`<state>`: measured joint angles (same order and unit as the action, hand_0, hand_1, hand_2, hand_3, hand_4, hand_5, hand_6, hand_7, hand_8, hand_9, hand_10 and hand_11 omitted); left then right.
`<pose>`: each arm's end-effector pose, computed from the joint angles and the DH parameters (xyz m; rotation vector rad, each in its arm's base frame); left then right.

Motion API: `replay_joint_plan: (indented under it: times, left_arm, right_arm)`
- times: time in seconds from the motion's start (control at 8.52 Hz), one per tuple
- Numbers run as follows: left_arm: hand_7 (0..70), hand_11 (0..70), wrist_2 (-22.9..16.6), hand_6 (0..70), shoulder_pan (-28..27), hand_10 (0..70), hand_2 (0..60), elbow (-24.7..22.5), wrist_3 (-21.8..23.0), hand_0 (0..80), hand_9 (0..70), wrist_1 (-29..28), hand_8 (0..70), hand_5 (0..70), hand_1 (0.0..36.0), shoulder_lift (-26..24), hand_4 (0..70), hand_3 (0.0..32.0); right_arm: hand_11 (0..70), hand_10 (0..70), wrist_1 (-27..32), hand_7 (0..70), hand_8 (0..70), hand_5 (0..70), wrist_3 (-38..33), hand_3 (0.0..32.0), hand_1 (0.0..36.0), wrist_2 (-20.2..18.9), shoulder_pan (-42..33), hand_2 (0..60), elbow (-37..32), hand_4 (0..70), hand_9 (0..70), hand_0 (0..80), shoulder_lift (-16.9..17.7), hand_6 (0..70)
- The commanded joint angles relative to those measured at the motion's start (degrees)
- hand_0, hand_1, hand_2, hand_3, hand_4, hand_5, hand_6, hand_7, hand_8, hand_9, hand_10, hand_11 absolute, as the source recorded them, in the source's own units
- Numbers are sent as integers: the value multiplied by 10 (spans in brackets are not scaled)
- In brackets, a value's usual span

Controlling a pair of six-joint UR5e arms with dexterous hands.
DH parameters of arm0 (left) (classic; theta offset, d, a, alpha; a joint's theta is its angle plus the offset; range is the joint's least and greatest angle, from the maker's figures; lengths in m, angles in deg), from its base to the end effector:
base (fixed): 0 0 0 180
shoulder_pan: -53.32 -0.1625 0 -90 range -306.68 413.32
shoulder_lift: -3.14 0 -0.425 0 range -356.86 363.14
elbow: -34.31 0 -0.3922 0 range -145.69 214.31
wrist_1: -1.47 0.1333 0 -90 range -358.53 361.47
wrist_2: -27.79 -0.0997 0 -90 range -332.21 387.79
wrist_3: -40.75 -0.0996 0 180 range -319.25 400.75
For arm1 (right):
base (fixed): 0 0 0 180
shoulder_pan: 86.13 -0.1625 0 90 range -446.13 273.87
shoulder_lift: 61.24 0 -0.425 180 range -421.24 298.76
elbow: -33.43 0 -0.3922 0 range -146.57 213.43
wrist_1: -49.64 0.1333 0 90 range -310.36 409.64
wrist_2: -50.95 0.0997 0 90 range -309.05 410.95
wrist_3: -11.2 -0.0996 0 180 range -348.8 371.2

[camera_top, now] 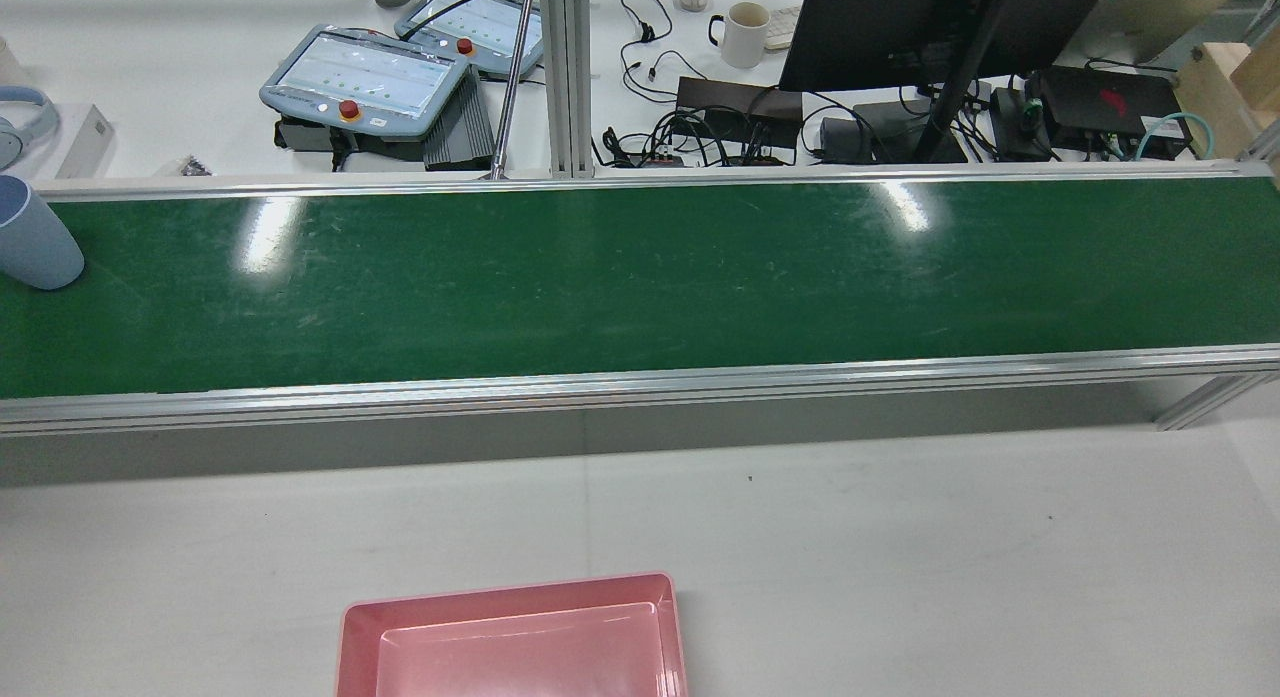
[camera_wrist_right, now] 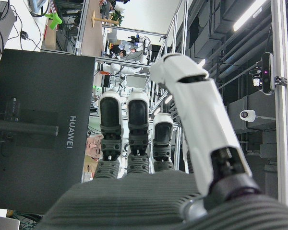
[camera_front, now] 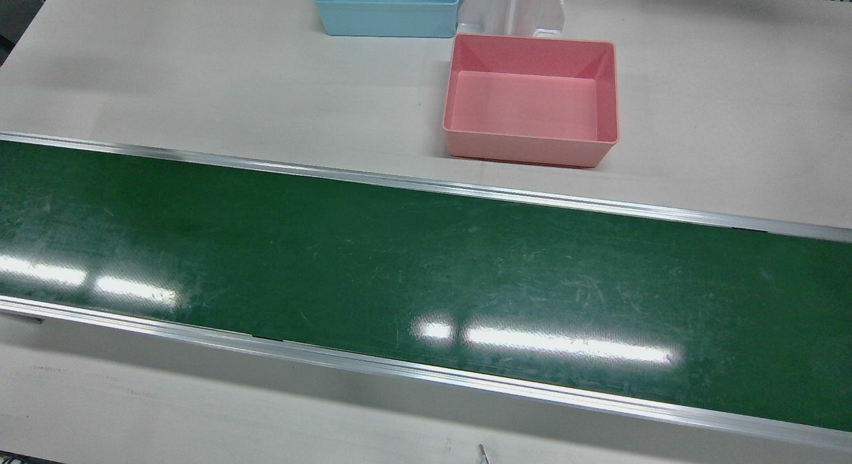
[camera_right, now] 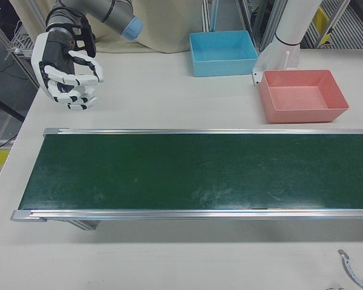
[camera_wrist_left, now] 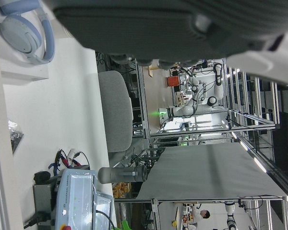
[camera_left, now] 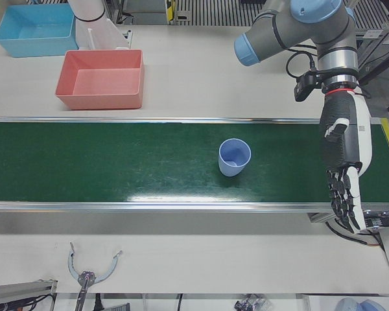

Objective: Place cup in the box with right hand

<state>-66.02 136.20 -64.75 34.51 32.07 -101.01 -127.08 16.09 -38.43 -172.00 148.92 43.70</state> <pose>-0.0575 -0.5615 0.5317 -0.0883 1.9392 -2.1852 0.1055 -0.4052 0.5743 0.0262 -2.4052 1.8802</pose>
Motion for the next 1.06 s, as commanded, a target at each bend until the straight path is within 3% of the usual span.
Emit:
replay_joint_plan:
  times: [0.0,0.94]
  left_arm:
    - [0,0,0,0,-1,0,0,0,0,0,0,0,0,0,0,0,0,0]
    - [0,0,0,0,0,0,0,0,0,0,0,0,0,0,0,0,0,0]
  right_arm:
    - [498,327,0,700,433,212,-1,0,360,0,0,323,1,240,541,800,0,210]
    - [490,321,0,700,431,212,-1,0,360,0,0,324,2,233,537,800,0,207]
